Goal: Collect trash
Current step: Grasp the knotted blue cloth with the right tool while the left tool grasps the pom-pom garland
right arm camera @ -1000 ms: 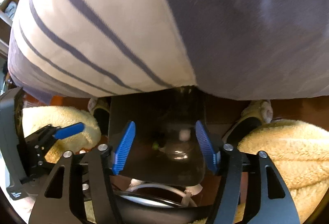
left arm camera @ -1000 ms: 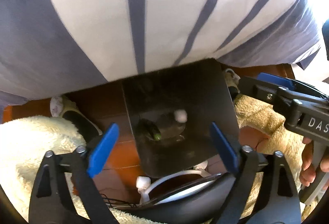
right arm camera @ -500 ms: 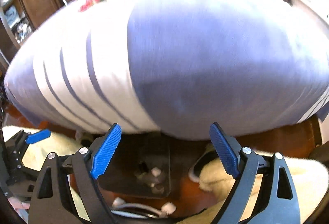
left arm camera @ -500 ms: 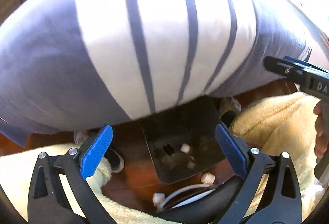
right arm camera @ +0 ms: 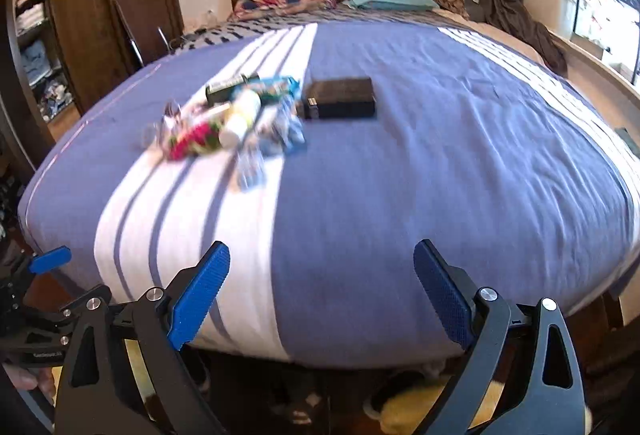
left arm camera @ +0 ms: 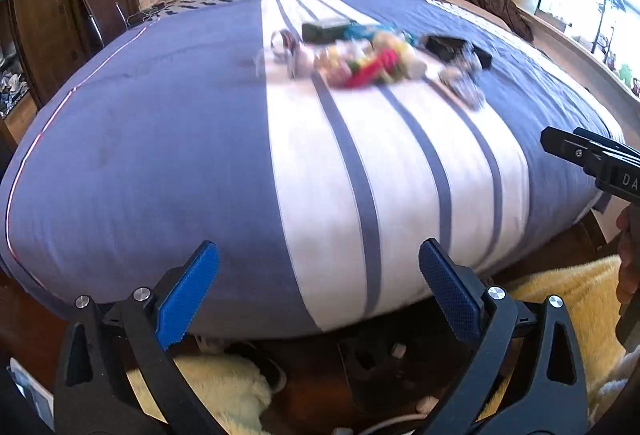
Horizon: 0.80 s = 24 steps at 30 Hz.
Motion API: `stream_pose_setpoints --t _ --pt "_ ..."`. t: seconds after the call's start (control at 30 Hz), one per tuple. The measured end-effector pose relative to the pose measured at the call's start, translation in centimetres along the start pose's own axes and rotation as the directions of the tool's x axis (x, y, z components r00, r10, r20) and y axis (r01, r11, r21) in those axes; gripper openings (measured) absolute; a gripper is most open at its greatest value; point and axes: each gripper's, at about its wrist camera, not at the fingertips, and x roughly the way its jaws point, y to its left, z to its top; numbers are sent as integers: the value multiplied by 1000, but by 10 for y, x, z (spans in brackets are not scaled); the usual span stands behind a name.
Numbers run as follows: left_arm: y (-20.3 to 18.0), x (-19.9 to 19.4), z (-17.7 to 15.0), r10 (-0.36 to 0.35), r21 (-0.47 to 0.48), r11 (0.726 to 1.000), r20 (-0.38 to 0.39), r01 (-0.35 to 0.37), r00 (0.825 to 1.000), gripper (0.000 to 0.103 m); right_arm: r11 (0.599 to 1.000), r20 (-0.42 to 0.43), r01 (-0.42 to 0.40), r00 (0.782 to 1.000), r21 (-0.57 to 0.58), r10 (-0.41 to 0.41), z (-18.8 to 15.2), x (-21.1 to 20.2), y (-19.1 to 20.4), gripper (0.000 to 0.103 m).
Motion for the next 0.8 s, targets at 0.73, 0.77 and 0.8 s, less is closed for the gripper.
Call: stream_pose_setpoints --t 0.73,0.77,0.8 --pt "-13 68 88 -70 -12 997 6 70 998 94 995 3 -45 999 -91 45 54 73 27 34" --pt "-15 71 91 -75 -11 997 7 75 997 94 996 6 -33 999 -84 34 55 71 23 34" --pt "-17 74 94 -80 -12 997 5 80 997 94 997 8 -29 1000 -74 29 56 70 18 34"
